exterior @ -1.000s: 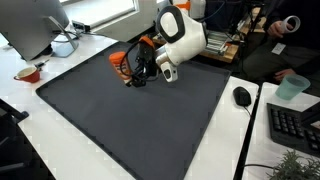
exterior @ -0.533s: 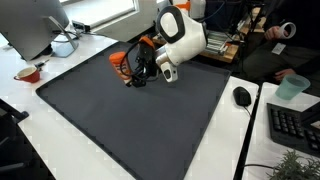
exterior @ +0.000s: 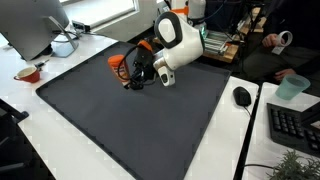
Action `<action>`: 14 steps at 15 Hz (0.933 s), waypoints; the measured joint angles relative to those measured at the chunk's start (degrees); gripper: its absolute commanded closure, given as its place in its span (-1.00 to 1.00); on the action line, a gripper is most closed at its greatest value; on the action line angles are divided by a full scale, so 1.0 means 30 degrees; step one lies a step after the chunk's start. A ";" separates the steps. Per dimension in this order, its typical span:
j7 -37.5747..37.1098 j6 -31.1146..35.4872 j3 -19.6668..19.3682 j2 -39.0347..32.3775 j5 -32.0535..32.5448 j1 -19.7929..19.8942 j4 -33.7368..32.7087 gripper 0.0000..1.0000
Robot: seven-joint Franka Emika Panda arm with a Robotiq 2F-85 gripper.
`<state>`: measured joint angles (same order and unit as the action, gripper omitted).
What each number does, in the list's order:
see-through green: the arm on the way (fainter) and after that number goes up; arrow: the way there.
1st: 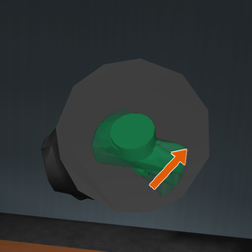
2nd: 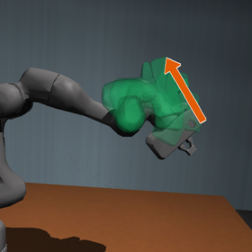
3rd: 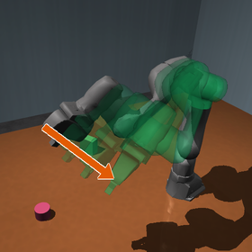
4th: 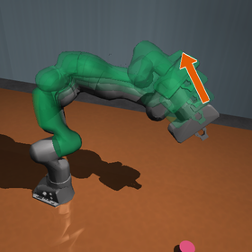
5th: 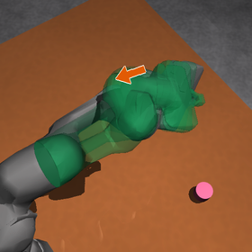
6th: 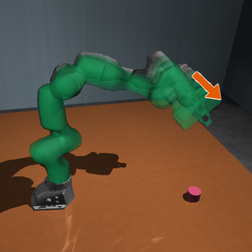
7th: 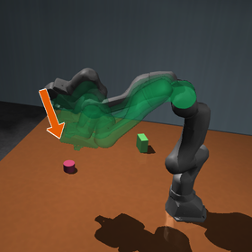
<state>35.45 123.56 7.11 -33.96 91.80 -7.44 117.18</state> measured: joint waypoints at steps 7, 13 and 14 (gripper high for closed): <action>-0.0003 -0.0561 -0.0086 -0.1717 0.0213 -0.0076 -0.1303 0.66; -0.0018 -0.0657 -0.0135 -0.2586 0.0518 -0.0087 -0.2231 0.66; -0.0016 -0.0657 -0.0142 -0.2680 0.0518 -0.0086 -0.2330 0.66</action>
<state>35.41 121.59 6.69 -42.00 93.35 -7.70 110.19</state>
